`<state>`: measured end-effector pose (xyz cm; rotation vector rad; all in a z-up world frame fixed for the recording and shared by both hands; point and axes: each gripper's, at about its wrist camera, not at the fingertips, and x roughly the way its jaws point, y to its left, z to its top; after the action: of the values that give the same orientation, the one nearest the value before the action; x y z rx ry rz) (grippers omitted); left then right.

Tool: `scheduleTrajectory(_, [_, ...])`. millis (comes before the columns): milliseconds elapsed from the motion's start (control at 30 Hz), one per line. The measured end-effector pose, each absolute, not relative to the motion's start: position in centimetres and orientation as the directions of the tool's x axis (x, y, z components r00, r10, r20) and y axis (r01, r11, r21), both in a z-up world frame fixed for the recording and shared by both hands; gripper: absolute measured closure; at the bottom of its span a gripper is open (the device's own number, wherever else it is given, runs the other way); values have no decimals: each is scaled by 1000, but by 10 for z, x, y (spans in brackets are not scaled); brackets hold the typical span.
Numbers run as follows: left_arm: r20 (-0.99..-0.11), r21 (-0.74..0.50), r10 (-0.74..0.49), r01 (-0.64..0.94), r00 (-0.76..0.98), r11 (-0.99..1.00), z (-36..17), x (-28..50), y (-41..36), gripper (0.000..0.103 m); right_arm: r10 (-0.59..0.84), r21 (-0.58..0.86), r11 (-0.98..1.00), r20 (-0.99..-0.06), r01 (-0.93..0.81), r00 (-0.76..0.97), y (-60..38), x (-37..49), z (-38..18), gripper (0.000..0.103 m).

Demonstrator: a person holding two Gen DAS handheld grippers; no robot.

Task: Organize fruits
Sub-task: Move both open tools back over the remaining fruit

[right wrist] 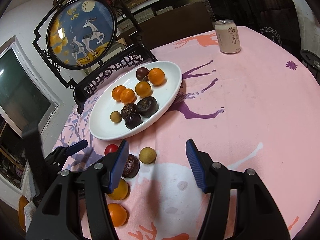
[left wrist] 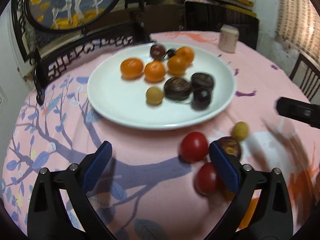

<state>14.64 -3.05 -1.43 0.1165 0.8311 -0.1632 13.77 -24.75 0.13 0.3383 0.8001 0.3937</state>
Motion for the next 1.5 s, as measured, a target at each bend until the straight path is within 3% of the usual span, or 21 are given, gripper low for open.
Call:
scheduleTrajectory(133, [-760, -21, -120, 161, 638, 987, -12, 143, -11, 2, 464, 438, 874, -620, -212, 632, -248, 138, 2, 44])
scheduleTrajectory(267, [-732, 66, 51, -4, 679, 998, -3, 122, 27, 2, 470, 454, 867, -615, -203, 633, -252, 138, 1, 44])
scheduleTrajectory(433, [-711, -152, -82, -39, 698, 988, 8, 108, 66, 2, 479, 456, 863, -608, -216, 633, -251, 136, 3, 44])
scheduleTrajectory(900, [-746, -42, -96, 96, 659, 994, -8, 100, 26, 2, 478, 444, 866, -607, -228, 635, -248, 134, 4, 44])
scheduleTrajectory(1167, [-757, 6, 29, -37, 653, 999, -14, 110, 48, 2, 480, 447, 865, -608, -227, 633, -248, 134, 4, 44])
scheduleTrajectory(1300, [-732, -84, -62, 0, 678, 996, -5, 104, 53, 3, 480, 446, 865, -602, -230, 638, -249, 133, 4, 44])
scheduleTrajectory(1500, [-716, 81, -15, 104, 698, 991, -11, 101, 13, 3, 478, 441, 867, -601, -233, 641, -248, 132, 5, 44])
